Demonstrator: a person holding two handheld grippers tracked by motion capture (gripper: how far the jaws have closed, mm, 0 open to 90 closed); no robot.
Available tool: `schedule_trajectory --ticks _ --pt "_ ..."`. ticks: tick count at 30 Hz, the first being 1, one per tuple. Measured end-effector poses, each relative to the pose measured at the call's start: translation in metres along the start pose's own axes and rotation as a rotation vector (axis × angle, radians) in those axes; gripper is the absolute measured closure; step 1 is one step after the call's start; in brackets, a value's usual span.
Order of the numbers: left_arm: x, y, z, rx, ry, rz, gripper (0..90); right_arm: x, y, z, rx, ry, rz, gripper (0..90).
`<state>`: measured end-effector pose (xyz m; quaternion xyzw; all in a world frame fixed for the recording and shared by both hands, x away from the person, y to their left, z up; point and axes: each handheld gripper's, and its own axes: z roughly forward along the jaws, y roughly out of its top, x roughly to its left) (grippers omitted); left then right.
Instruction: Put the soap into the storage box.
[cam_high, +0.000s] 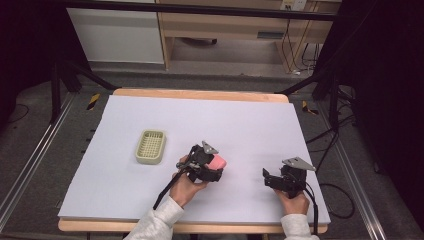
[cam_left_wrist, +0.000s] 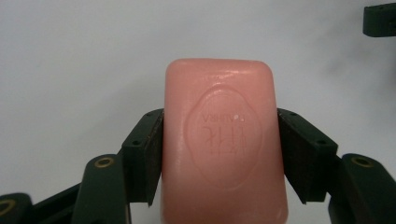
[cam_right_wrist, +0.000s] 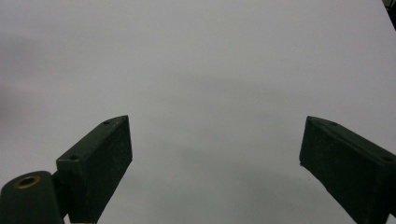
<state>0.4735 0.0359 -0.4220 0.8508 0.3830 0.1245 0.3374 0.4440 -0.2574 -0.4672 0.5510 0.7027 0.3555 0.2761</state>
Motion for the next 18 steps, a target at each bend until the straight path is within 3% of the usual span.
schedule_trajectory --ticks 8,18 --pt "0.01 -0.004 -0.016 -0.024 0.012 -0.009 36.8 0.0 0.0 0.001 0.003 -0.006 -0.005 9.7" --pt "0.039 -0.012 -0.036 -0.055 0.054 -0.058 36.8 0.001 0.0 0.0 -0.004 -0.003 -0.004 9.6"
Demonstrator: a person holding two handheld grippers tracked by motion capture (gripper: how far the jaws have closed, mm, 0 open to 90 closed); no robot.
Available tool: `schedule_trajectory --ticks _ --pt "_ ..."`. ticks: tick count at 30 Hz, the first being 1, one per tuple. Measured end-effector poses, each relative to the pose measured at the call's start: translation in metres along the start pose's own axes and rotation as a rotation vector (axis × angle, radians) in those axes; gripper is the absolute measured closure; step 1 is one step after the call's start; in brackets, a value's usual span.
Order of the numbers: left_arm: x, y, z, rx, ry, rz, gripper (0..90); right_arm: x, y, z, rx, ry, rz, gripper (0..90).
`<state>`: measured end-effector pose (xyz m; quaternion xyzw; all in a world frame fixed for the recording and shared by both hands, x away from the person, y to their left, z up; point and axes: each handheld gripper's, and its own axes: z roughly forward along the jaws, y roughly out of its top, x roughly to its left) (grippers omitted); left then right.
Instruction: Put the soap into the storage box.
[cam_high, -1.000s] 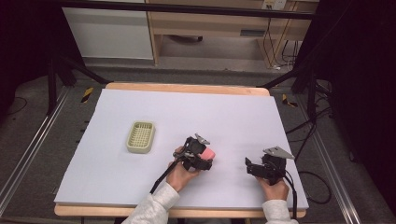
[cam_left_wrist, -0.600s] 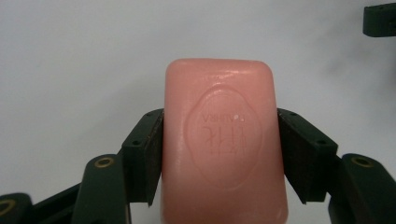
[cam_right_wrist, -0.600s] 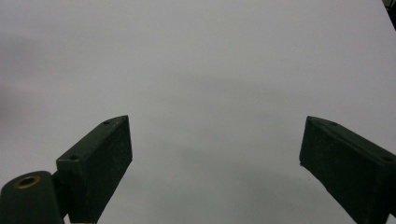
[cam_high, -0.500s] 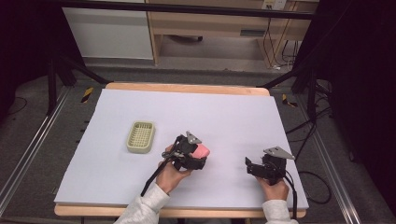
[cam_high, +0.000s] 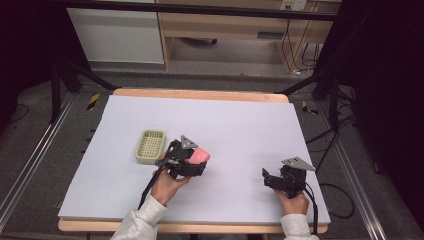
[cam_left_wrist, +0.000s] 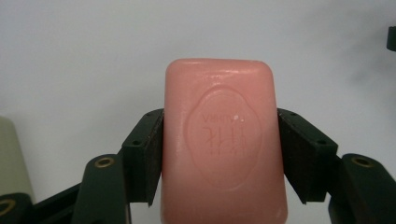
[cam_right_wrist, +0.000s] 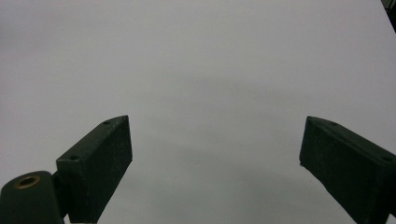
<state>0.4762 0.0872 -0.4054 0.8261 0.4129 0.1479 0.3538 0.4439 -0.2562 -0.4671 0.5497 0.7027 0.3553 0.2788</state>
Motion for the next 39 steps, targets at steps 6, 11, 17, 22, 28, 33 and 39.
schedule_trajectory --ticks 6,11,17,22,28,33,39 --pt "0.015 -0.002 -0.007 -0.013 0.017 -0.029 36.8 0.0 0.0 0.001 -0.001 0.001 -0.003 9.7" --pt "0.023 -0.004 -0.011 -0.017 0.034 -0.043 36.8 0.0 0.0 0.0 -0.002 0.001 -0.004 9.6" --pt "0.038 -0.006 -0.018 -0.018 0.06 -0.053 36.8 0.0 0.0 0.0 -0.001 -0.002 -0.009 9.7" --pt "0.051 -0.006 -0.023 -0.024 0.085 -0.074 36.8 0.001 0.0 0.001 0.004 0.002 -0.002 9.7" --pt "0.07 -0.006 -0.031 -0.04 0.116 -0.111 36.8 0.002 0.0 0.001 0.0 -0.001 -0.007 9.7" --pt "0.079 -0.005 -0.034 -0.044 0.135 -0.129 36.8 0.002 0.001 0.001 -0.001 0.001 -0.01 9.7" --pt "0.094 -0.004 -0.035 -0.042 0.157 -0.155 36.8 0.002 0.001 0.001 -0.001 0.001 -0.009 9.6"
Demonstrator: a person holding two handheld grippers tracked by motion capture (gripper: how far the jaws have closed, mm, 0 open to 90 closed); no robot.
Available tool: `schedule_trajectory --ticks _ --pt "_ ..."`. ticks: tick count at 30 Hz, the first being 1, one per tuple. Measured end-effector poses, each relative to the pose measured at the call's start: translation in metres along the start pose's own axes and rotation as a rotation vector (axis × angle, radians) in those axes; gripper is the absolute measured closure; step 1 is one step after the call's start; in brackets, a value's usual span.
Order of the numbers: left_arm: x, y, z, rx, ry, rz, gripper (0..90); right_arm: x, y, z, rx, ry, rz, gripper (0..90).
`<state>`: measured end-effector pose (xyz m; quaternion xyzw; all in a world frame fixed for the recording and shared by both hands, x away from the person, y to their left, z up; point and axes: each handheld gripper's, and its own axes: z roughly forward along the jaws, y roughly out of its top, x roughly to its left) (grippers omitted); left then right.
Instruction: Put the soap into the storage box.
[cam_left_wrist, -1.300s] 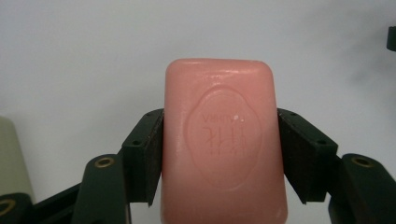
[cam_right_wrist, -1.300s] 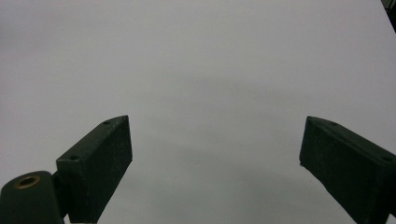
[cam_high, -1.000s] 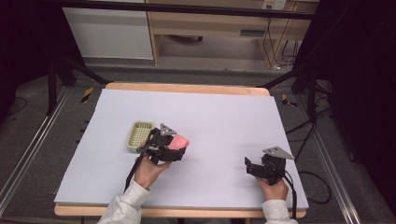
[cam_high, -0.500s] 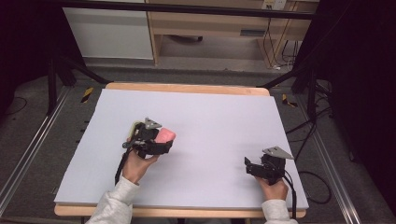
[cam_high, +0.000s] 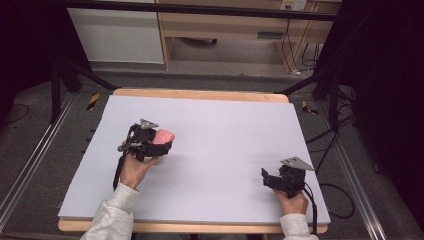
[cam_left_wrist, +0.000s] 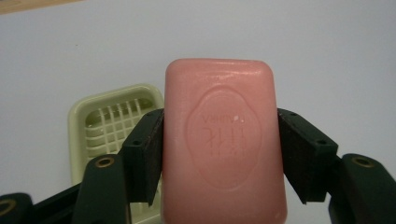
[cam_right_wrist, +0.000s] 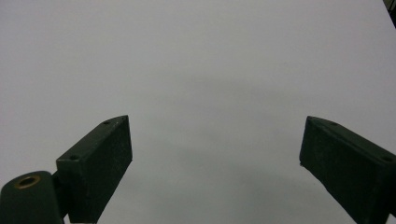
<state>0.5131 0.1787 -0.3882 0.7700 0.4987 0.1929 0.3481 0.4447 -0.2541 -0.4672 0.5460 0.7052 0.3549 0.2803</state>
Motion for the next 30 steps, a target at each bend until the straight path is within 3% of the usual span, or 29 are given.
schedule_trajectory --ticks 6,16,30 --pt "0.014 0.004 0.003 -0.003 0.027 -0.022 36.8 0.0 0.0 -0.001 -0.007 0.001 0.001 9.6" --pt "0.025 0.005 0.011 0.009 0.057 -0.041 36.8 0.002 0.001 -0.002 -0.017 0.005 0.003 9.6" --pt "0.045 -0.005 0.02 0.037 0.088 -0.074 36.8 0.002 0.002 -0.001 -0.014 0.003 -0.004 9.6"
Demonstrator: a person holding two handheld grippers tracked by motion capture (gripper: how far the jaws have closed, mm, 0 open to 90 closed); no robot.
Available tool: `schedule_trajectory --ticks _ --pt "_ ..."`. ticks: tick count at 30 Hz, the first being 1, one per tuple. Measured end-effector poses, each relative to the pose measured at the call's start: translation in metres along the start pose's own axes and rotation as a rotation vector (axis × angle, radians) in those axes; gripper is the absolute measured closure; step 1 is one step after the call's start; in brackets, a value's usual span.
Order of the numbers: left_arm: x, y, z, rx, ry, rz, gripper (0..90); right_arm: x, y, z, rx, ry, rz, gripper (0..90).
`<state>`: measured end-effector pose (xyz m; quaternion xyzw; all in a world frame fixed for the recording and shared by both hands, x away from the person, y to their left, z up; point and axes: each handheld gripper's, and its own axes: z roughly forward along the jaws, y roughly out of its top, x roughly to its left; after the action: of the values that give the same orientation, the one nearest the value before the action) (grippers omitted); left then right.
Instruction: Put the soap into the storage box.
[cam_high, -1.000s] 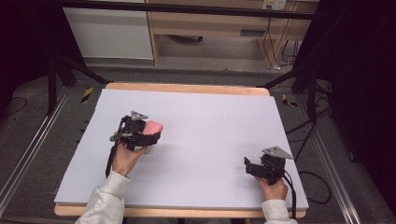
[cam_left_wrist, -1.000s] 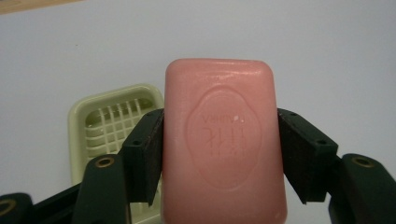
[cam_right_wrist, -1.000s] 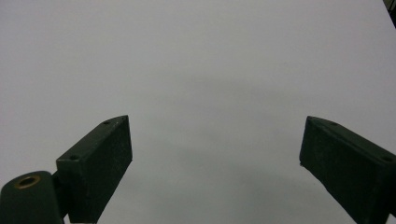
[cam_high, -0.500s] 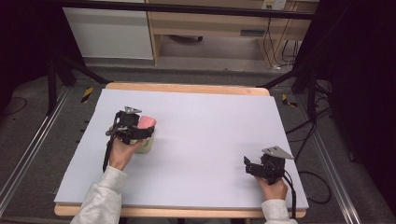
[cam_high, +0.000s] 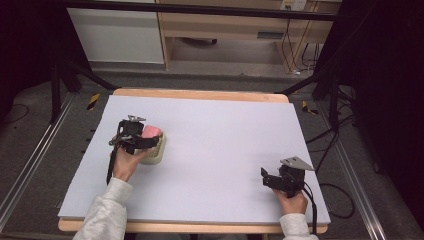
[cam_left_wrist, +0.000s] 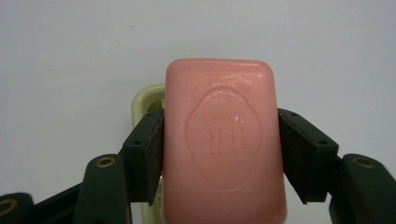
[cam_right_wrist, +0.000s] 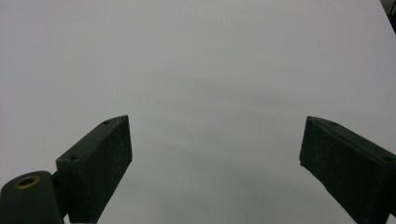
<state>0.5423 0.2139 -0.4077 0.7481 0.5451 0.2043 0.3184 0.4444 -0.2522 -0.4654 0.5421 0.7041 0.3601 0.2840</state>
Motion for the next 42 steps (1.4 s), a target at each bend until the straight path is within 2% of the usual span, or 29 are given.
schedule_trajectory --ticks 16,27,35,42 --pt "0.007 -0.009 0.018 0.032 0.011 -0.022 36.8 0.001 0.0 0.001 0.005 0.005 -0.003 9.6" --pt "0.005 -0.011 0.026 0.049 0.016 -0.025 36.8 0.001 0.0 0.001 0.007 0.004 -0.005 9.5" --pt "0.005 -0.016 0.032 0.074 0.034 -0.023 36.7 0.001 0.0 0.001 0.006 0.004 -0.002 9.5" --pt "0.004 -0.017 0.034 0.074 0.033 -0.026 36.6 0.001 0.0 0.001 0.009 0.004 -0.005 9.4"
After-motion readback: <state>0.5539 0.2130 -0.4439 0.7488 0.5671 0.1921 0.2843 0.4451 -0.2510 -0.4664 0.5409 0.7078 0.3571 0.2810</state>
